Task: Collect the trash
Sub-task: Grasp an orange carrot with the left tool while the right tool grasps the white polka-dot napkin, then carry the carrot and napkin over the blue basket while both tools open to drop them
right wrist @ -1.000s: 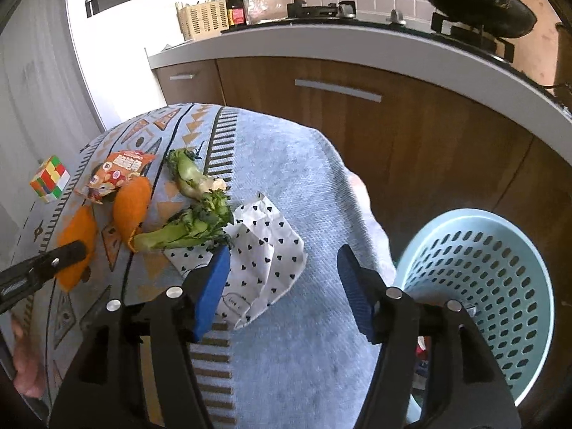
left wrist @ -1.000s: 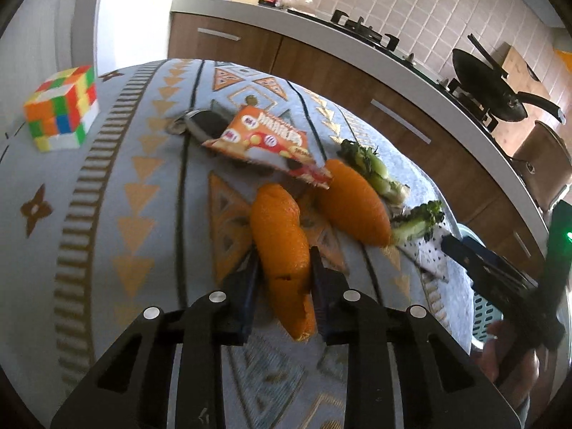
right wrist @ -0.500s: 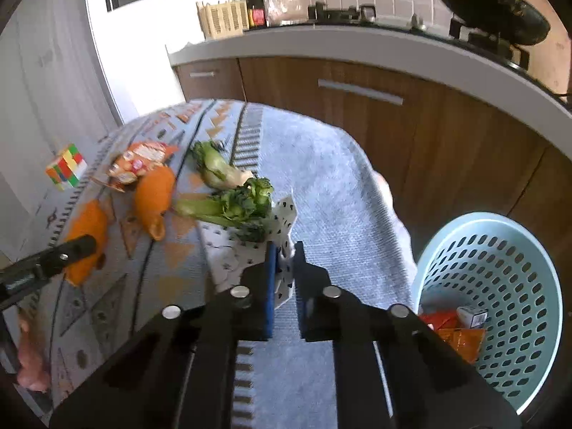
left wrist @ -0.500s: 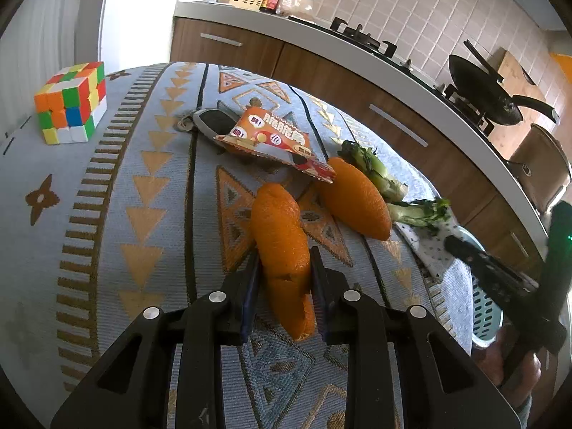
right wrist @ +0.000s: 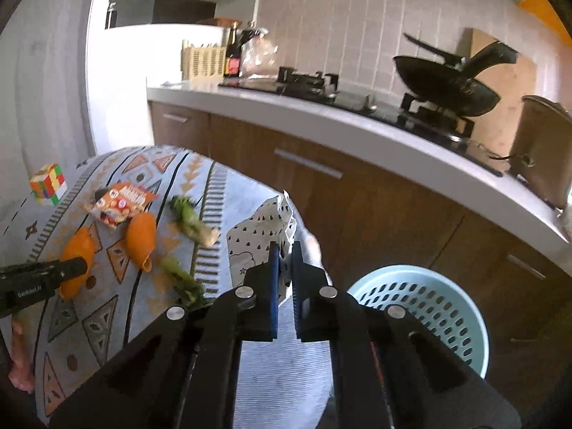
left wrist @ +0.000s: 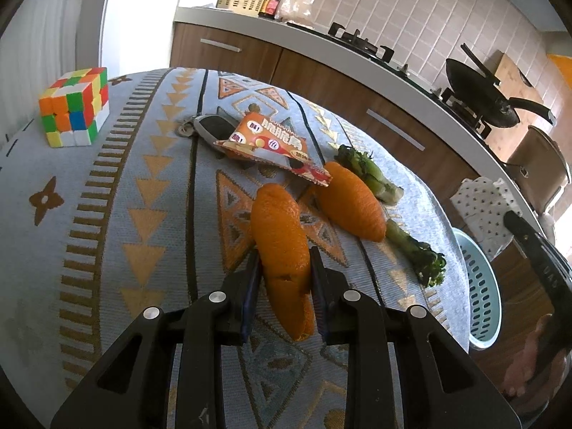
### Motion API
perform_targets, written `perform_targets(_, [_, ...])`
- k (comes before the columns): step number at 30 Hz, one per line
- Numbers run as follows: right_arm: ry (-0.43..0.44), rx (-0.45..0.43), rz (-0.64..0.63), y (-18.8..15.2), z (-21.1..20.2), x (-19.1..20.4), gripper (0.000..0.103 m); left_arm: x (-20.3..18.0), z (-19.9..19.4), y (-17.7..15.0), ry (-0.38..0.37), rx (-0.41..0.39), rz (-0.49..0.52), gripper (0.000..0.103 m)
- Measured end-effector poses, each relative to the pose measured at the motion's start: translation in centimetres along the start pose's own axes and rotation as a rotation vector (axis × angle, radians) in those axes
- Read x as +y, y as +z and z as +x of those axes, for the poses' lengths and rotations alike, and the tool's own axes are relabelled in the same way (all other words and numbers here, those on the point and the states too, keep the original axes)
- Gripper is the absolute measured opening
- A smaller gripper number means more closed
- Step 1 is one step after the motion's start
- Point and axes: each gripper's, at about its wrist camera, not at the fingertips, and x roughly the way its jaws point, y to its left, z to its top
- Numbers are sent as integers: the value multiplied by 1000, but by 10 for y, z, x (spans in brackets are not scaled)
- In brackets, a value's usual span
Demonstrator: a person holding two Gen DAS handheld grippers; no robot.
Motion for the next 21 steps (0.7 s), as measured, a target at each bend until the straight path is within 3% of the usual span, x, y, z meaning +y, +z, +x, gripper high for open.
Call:
perform_targets(10, [-71,-60,82,4,-32,-46,5,-39,-29,5,-69,-55,73,25])
perform_targets(21, [-203,-76,215,-15,-73,-123,5,-138,-38,11,-214,-76,257,25])
